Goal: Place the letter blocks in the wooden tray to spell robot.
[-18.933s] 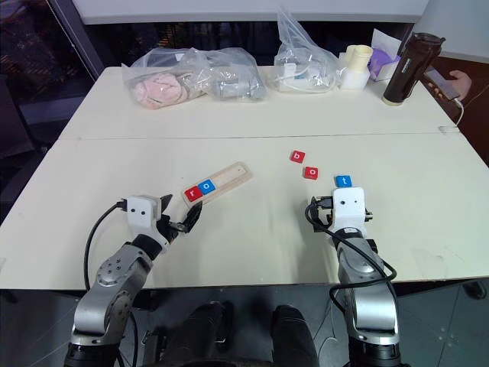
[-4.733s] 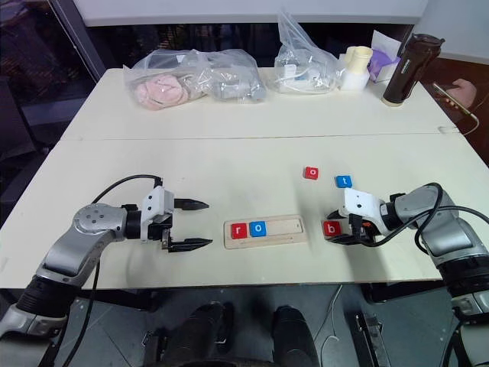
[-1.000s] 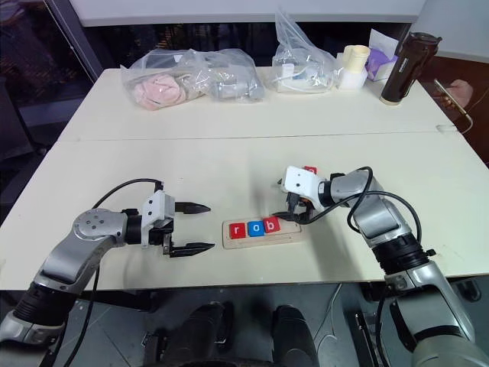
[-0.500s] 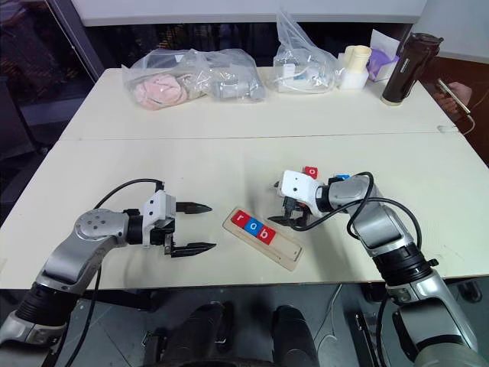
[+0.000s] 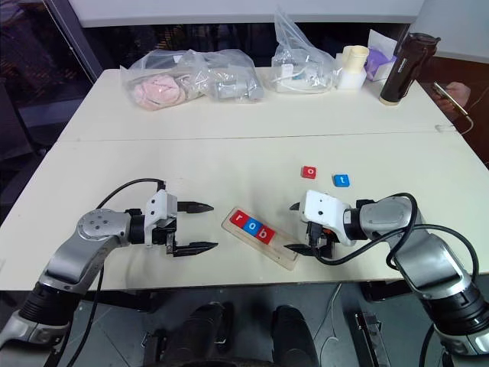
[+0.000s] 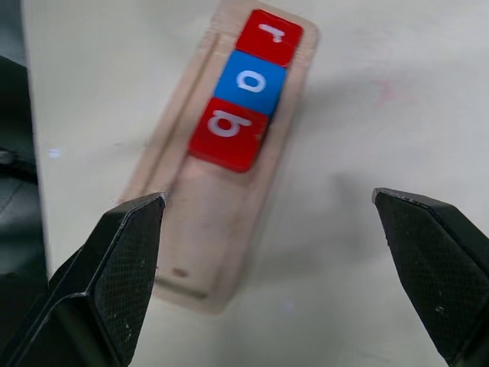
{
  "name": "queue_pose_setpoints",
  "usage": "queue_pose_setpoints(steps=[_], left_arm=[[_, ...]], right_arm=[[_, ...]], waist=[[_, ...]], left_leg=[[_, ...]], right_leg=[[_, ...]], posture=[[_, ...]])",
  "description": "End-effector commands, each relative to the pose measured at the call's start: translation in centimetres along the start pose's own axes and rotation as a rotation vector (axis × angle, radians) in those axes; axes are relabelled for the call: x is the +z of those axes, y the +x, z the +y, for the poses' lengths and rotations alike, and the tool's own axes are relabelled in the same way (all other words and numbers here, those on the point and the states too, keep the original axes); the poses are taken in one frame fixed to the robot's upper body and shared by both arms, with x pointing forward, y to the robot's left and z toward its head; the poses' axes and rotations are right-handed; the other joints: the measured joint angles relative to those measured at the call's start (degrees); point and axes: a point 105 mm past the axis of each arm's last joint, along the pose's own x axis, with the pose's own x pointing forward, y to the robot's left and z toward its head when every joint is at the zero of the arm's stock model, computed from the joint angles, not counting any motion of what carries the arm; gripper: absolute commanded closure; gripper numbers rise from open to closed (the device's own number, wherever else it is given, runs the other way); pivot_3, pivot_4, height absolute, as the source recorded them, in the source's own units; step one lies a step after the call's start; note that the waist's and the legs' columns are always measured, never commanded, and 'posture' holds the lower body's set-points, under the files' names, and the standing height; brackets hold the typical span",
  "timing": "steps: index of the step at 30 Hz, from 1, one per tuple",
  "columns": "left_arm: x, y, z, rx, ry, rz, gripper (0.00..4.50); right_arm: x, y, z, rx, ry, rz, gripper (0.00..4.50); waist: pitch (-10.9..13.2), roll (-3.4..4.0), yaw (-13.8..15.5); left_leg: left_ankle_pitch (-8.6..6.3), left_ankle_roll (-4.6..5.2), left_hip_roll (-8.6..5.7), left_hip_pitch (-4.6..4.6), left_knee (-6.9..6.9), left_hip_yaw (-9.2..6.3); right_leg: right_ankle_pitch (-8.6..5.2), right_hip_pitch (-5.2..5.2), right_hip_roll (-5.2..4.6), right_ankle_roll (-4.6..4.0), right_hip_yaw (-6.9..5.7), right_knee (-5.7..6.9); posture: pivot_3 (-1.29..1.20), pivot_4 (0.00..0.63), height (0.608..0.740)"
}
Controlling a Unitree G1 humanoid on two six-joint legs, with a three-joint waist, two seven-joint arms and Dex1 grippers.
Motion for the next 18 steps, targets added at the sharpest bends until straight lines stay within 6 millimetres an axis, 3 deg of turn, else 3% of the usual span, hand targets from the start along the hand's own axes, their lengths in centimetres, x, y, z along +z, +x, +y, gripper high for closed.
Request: queue_pose_setpoints(steps=[1, 7, 18], left_arm=[[0.7, 0.1, 0.0, -0.008, 0.033, -0.016, 0.0], [0.8, 0.2, 0.1, -0.015, 0.035, -0.019, 0.0], [0.8, 0.0, 0.0, -0.009, 0.036, -0.015, 0.0]], right_arm=[[0.3, -0.3, 0.0, -0.033, -0.035, 0.003, 0.03], [-1.3, 0.2, -1.3, -0.105, -0.054, 0.056, 0.03], [-2.9, 0.1, -1.8, -0.09, -0.062, 0.098, 0.03]], waist=[[0.0, 0.0, 0.0], [0.0, 0.0, 0.0], [0.0, 0.0, 0.0]], left_leg=[[0.0, 0.0, 0.0, -0.01, 0.0, 0.0], [-0.01, -0.01, -0.01, -0.02, 0.0, 0.01], [0.05, 0.08, -0.01, -0.01, -0.01, 0.01]], right_leg=[[0.0, 0.0, 0.0, 0.0, 0.0, -0.02], [0.0, 0.02, -0.01, 0.0, 0.0, -0.09], [0.0, 0.02, 0.01, 0.0, -0.01, -0.09]], posture=[[0.0, 0.15, 0.738], [0.0, 0.15, 0.738], [0.0, 0.15, 0.738]])
